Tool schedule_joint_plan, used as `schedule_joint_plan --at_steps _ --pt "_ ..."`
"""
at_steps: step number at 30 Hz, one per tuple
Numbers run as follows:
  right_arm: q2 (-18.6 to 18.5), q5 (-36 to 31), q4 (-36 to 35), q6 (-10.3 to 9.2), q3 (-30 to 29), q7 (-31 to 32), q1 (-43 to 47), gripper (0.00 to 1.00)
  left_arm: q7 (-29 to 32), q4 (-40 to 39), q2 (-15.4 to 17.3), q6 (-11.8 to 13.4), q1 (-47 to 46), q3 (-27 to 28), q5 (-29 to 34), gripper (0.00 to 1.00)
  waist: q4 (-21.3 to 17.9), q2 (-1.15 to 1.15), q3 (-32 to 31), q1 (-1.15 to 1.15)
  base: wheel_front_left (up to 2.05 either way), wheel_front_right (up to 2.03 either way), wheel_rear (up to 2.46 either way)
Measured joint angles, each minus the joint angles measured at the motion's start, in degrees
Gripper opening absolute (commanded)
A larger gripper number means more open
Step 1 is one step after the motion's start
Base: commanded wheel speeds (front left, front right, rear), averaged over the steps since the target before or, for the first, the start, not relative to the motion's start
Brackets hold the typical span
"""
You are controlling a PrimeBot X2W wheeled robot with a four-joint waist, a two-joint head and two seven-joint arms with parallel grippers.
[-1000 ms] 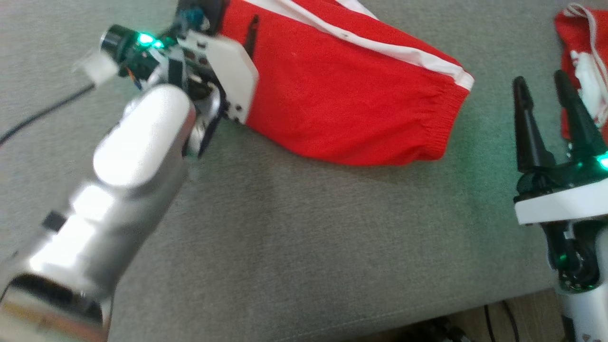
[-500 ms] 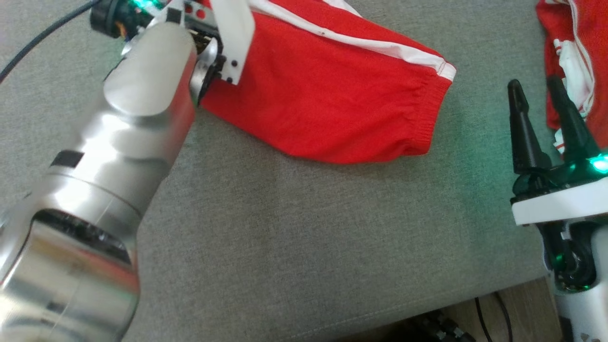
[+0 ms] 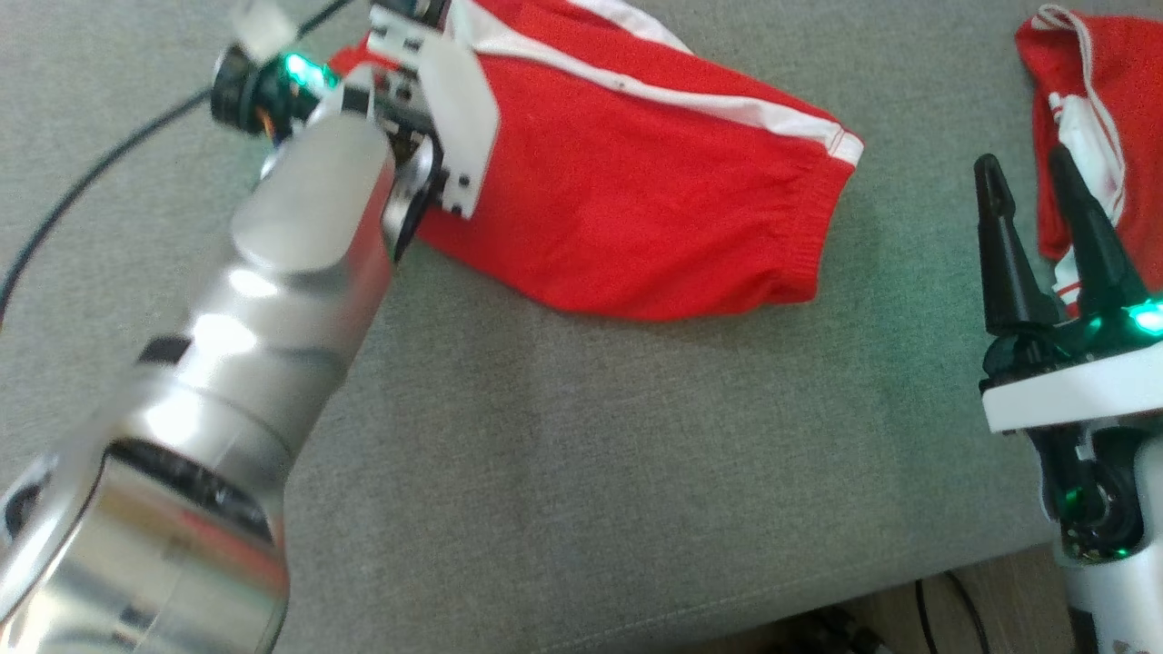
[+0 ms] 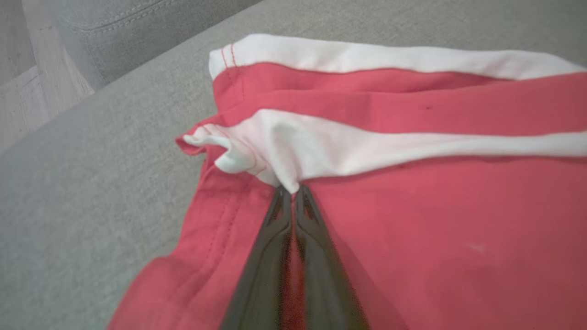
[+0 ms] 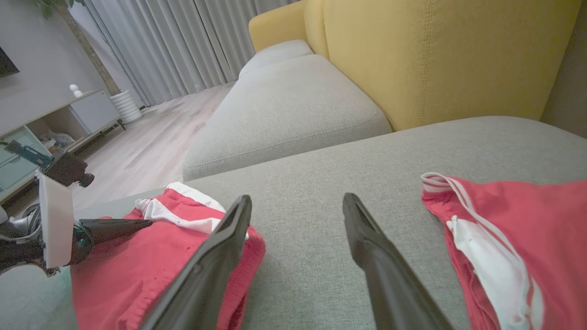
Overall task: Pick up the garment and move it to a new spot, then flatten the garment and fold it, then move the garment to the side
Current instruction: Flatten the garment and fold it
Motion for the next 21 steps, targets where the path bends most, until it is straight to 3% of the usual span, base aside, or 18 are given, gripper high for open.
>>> schedule_joint_plan --at_steps 9,18,21 --pt "1.78 0.15 -0.40 -0.01 -1.52 1.18 4.58 1.00 -9.94 -9.91 5.78 5.81 13.47 4.27 -3.54 0.00 2.21 0.00 -4.19 0.00 0.00 0.00 0.00" --pt "3.22 -0.37 -1.66 -0.01 -2.90 3.41 7.28 1.00 -11.03 -36.24 14.99 16.96 33.99 7.21 -6.16 0.00 5.85 0.00 -7.52 -0.01 0.00 0.00 0.00" --pt "3.44 -0.38 -2.32 0.00 -2.98 4.30 7.55 1.00 -10.11 -43.62 16.69 19.18 39.08 7.64 -7.04 0.00 6.71 0.00 -8.12 -0.01 0.00 0.00 0.00"
